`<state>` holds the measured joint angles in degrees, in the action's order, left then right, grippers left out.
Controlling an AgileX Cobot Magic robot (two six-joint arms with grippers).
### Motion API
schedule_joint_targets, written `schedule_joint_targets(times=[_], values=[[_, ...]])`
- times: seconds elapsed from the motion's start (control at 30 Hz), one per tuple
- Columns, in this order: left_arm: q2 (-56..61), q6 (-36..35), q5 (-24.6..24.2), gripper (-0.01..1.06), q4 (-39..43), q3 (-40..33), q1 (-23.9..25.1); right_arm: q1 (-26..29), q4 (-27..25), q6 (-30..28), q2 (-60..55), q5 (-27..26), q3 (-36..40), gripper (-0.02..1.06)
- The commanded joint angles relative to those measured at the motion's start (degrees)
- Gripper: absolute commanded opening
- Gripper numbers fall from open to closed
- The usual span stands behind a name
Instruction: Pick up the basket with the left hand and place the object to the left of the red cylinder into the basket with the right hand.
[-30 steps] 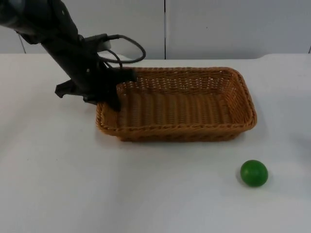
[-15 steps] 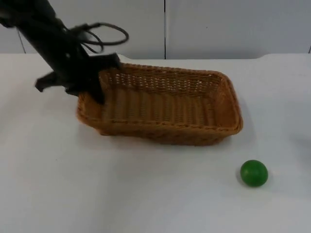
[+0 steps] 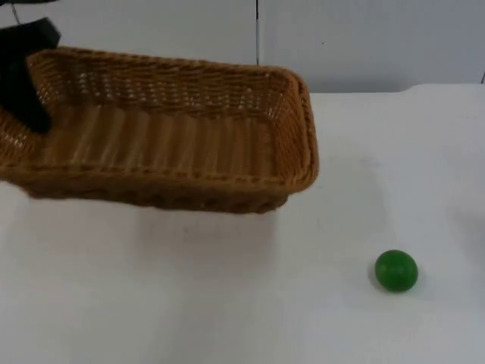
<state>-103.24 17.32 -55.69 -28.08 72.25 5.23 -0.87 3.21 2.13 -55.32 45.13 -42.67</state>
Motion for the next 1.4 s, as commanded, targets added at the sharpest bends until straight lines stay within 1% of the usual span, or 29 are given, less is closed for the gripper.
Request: schedule_joint_targets(times=[0.0,0.03,0.07,0.13,0.17,0.27,0.37,0.43,0.47,0.5,0.53,0.6,0.63,0.67,0.7,0.77,0.83,0.87,0.93,1.0,1.03,1.13,1.2,1.23,1.27,1.37], values=[[3.04,2.72,1.16,0.00,-4.57,-4.11,0.90,0.15,-1.13,-0.94,0.22,0.04,-0.25,1.05],[4.39,4.16,2.23,0.00,-6.32,-7.09,1.67,0.15,-2.47,-2.13,0.22,0.04,-0.25,1.05],[5.81,7.79,2.97,0.00,-9.26,-10.73,2.79,0.15,-4.05,-4.17,0.22,0.04,-0.25,1.05],[6.71,11.97,4.44,0.00,-12.50,-15.22,3.97,0.15,-5.04,-4.79,0.22,0.04,-0.25,1.05],[6.71,11.97,4.44,0.00,-12.50,-15.22,3.97,0.15,-5.04,-4.79,0.22,0.04,-0.25,1.05],[6.69,16.60,5.94,0.00,-15.13,-19.06,5.10,0.15,-5.15,-5.04,0.22,0.56,-0.25,1.05],[6.60,16.87,7.08,0.00,-15.50,-20.37,5.53,0.15,-5.80,-5.27,0.22,0.67,-0.25,1.05],[6.60,16.87,7.59,0.00,-15.86,-20.63,5.53,-0.07,-8.20,-7.47,0.22,0.56,-0.25,1.05],[6.60,17.13,7.52,0.00,-15.86,-20.63,5.53,-0.76,-8.81,-9.21,0.22,0.56,-0.25,1.05],[6.60,17.13,7.52,0.00,-15.86,-20.63,5.53,-0.76,-8.81,-9.21,0.22,0.56,-0.25,1.05],[6.60,17.37,7.62,0.00,-15.97,-20.63,5.53,-2.11,-9.40,-10.36,0.22,0.56,-0.25,1.05],[6.60,17.36,8.04,0.00,-15.98,-20.63,5.53,-5.78,-9.29,-10.90,-0.12,0.56,-0.25,1.05],[6.60,17.36,8.02,0.00,-15.87,-20.63,5.53,-8.17,-9.29,-11.55,-0.75,0.80,-0.25,1.05],[6.60,17.36,8.02,0.00,-15.87,-20.63,5.53,-12.14,-9.05,-12.09,-2.54,1.13,-0.25,1.05],[6.60,17.36,8.02,0.00,-15.87,-20.63,5.53,-12.14,-9.05,-12.09,-2.54,1.13,-0.25,1.05],[6.60,17.36,8.12,0.00,-15.86,-20.63,5.53,-17.11,-8.95,-12.09,-6.04,1.22,-0.25,1.05],[6.60,17.36,8.12,0.00,-15.86,-20.63,5.53,-21.95,-8.91,-12.09,-11.03,-0.26,-0.25,1.05],[6.60,17.36,8.12,0.00,-15.86,-20.63,5.53,-21.95,-8.91,-12.09,-11.03,-0.26,-0.25,1.05],[6.60,17.36,8.12,0.00,-15.86,-20.63,5.53,-25.12,-8.42,-12.09,-16.02,-3.59,-0.25,1.05],[6.60,17.36,8.12,0.00,-15.86,-20.63,5.53,-26.71,-7.79,-12.09,-21.12,-8.52,-0.25,1.05],[6.60,17.36,8.12,0.00,-15.86,-20.63,5.53,-26.71,-7.79,-12.09,-21.12,-8.52,-0.25,1.05],[6.60,17.36,8.05,0.00,-15.75,-20.63,5.53,-26.97,-7.40,-12.09,-28.96,-14.78,-0.25,1.05],[6.60,17.36,8.05,0.00,-15.61,-20.63,5.53,-26.97,-4.49,-12.09,-33.27,-19.30,-0.25,1.05],[6.60,17.36,8.05,0.00,-15.61,-20.63,5.53,-26.97,-4.49,-12.09,-33.27,-19.30,-0.25,1.05],[6.60,17.36,8.05,0.00,-15.61,-20.63,5.53,-26.97,-3.21,-12.09,-35.51,-21.82,-0.25,1.05],[6.60,17.36,8.05,0.00,-15.61,-20.63,5.53,-26.97,-3.21,-12.09,-41.37,-29.48,-0.25,1.05]])
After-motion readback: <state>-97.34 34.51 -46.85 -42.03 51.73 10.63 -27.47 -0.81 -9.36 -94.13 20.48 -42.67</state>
